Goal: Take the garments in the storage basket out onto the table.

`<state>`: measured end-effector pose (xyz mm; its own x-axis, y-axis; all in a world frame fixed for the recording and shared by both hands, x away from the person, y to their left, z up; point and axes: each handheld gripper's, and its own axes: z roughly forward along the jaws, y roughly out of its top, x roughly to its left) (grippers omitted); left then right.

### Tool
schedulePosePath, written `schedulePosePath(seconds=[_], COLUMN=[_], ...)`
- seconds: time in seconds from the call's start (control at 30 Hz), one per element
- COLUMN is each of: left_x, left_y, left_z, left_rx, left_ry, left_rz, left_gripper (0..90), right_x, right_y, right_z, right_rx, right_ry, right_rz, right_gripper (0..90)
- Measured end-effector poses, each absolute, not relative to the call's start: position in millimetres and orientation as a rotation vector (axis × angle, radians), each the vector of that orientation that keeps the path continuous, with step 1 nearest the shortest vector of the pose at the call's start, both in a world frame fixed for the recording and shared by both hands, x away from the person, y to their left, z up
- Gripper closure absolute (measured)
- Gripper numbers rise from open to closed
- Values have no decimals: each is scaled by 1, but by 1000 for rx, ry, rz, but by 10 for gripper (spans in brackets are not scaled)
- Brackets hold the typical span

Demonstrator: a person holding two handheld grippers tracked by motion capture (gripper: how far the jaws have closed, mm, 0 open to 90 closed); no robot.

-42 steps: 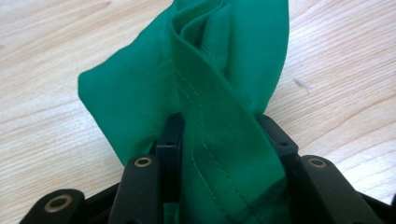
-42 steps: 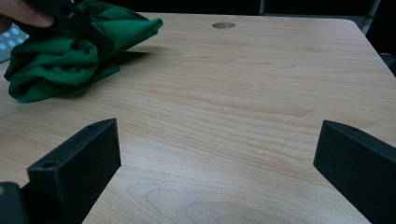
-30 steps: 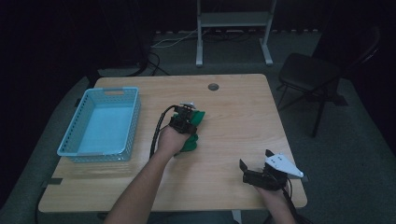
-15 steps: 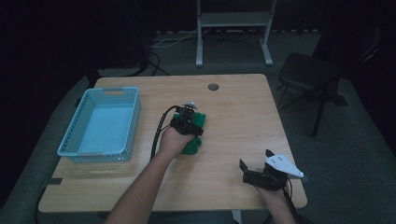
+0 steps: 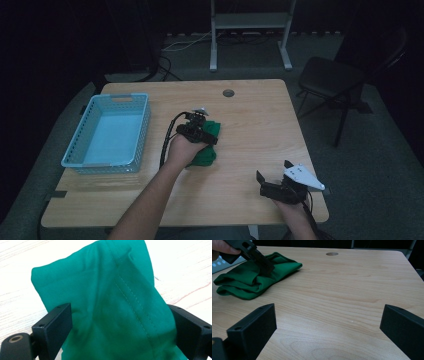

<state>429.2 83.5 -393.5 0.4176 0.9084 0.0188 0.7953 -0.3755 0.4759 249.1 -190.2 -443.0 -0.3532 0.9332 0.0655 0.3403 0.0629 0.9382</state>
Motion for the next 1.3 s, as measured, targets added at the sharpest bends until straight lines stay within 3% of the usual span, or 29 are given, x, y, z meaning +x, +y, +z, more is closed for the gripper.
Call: schedulePosePath(seconds=[0.47, 1.3], left_x=[423, 394], left_y=[86, 88], left_z=[-377, -346], left_rx=[2172, 1845], left_ry=[1395, 1108], left_rz=[466, 749], left_gripper=[99, 98], right_x=[249, 249], right_y=[-190, -189], right_z=[-443, -443], right_rx=[1274, 1273], right_ry=[1757, 1757], right_rz=[1288, 1285], right_gripper=[0, 0])
